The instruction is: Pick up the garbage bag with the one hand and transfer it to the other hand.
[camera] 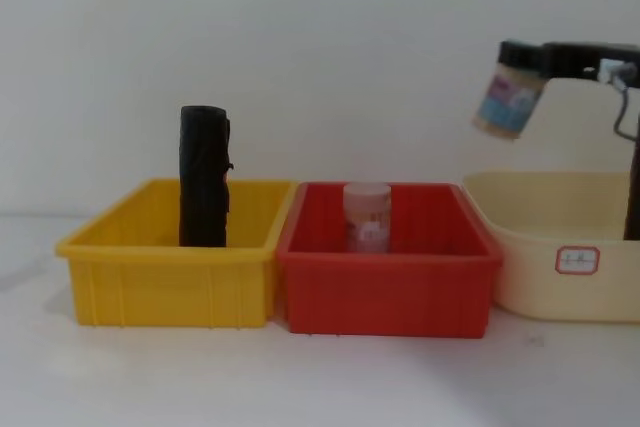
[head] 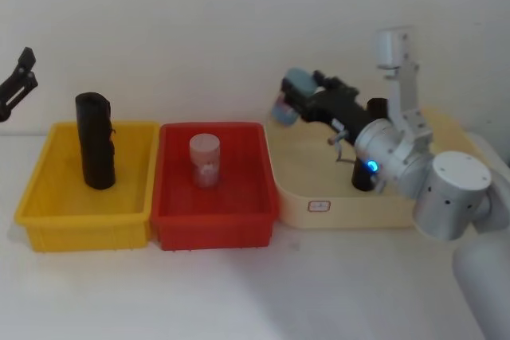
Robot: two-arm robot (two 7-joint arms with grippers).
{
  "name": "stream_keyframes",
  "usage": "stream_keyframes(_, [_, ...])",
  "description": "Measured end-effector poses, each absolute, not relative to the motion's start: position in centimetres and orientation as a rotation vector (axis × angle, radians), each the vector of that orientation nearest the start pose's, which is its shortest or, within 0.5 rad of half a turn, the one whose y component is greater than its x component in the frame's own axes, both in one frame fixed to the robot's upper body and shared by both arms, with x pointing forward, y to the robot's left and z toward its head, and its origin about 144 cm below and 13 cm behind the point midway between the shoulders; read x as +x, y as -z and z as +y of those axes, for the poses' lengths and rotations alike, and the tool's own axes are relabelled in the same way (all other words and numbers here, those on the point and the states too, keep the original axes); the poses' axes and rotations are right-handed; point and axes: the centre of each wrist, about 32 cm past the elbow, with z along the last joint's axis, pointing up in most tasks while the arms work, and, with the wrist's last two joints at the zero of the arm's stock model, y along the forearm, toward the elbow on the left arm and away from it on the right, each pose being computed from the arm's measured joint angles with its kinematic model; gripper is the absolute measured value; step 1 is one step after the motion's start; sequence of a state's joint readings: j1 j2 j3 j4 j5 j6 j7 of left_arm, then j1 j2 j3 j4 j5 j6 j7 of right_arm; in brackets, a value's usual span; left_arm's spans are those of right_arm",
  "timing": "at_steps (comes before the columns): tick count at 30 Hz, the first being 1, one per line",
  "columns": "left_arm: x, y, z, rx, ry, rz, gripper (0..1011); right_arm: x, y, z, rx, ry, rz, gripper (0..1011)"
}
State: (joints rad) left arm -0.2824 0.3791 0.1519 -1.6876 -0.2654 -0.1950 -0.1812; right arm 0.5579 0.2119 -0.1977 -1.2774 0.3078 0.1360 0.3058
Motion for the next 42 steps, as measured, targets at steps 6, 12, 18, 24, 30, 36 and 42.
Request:
stream_keyframes(6, [51.4, -128.2, 27.8, -0.273, -1.175, -0.515, 1000, 60.5, -126.5, -26.6, 0.1, 1.195, -0.075, 667])
stream_keyframes(12, [51.4, -128.2, 27.8, -0.273, -1.175, -0.515, 1000, 60.8, -125.7, -28.1, 0.095, 1.227, -0.089, 667])
stream_keyframes(18, [51.4, -128.2, 27.8, -0.273, -1.175, -0.515, 1000, 60.7, -125.1, -28.9, 0.073, 1.212, -0.101, 687])
stream_keyframes(24, [51.4, -128.2, 27.8, -0.273, -1.175, -0.515, 1000, 60.3, -124.4, -29.3, 0.047, 1.174, -0.108, 849])
stream_keyframes(30, [51.4, -128.2, 27.8, -0.273, -1.175, -0.515, 1000, 59.9, -124.2, -29.5, 0.043, 1.131, -0.115, 1001])
stream_keyframes(36, [51.4, -128.2, 27.8, -0.273, -1.175, -0.515, 1000, 59.2, -124.1, -29.5, 0.057, 1.096, -0.119, 1000])
stream_keyframes(42, [51.4, -128.2, 27.8, -0.273, -1.175, -0.515, 1000, 58.4, -124.2, -29.5, 0.077, 1.062, -0.126, 1000])
